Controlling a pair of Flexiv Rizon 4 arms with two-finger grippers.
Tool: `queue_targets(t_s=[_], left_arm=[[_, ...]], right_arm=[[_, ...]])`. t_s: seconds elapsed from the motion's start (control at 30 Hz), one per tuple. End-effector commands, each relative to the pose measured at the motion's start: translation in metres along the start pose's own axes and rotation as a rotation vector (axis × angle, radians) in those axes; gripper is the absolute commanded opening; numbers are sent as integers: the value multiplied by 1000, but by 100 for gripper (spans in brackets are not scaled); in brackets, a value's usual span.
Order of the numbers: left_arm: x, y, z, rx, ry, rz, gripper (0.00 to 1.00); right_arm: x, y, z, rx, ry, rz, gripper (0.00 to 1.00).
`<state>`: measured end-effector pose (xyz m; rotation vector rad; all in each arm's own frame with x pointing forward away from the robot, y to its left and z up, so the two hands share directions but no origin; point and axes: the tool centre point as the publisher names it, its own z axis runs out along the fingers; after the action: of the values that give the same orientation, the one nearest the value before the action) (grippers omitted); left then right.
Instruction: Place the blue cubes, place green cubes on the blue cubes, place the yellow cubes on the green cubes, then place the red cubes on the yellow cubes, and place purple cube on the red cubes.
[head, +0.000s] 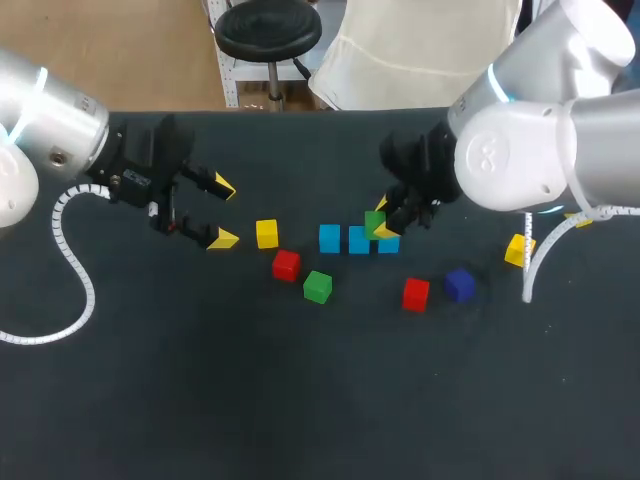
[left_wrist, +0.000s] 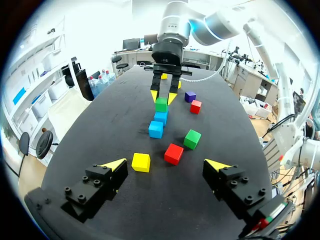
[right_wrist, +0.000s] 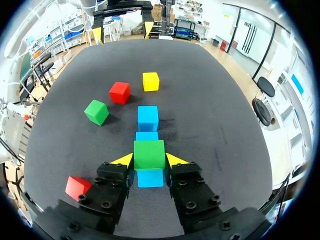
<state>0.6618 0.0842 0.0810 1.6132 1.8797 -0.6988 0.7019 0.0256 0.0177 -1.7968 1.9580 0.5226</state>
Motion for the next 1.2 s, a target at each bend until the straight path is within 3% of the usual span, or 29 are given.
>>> queue_targets(t_s=[0.03, 0.3, 1.17, 1.2], left_arm=[[1, 0, 0, -1, -3, 2, 100], [1, 0, 0, -1, -3, 2, 100], [1, 0, 0, -1, -3, 2, 100], [1, 0, 0, -1, -3, 2, 100]], right_arm=[[1, -1, 0, -3, -2, 0, 17], [1, -1, 1, -6, 1, -1, 20], [0, 0, 1, -13, 5, -1, 49], [0, 0, 1, -14, 5, -1, 63]])
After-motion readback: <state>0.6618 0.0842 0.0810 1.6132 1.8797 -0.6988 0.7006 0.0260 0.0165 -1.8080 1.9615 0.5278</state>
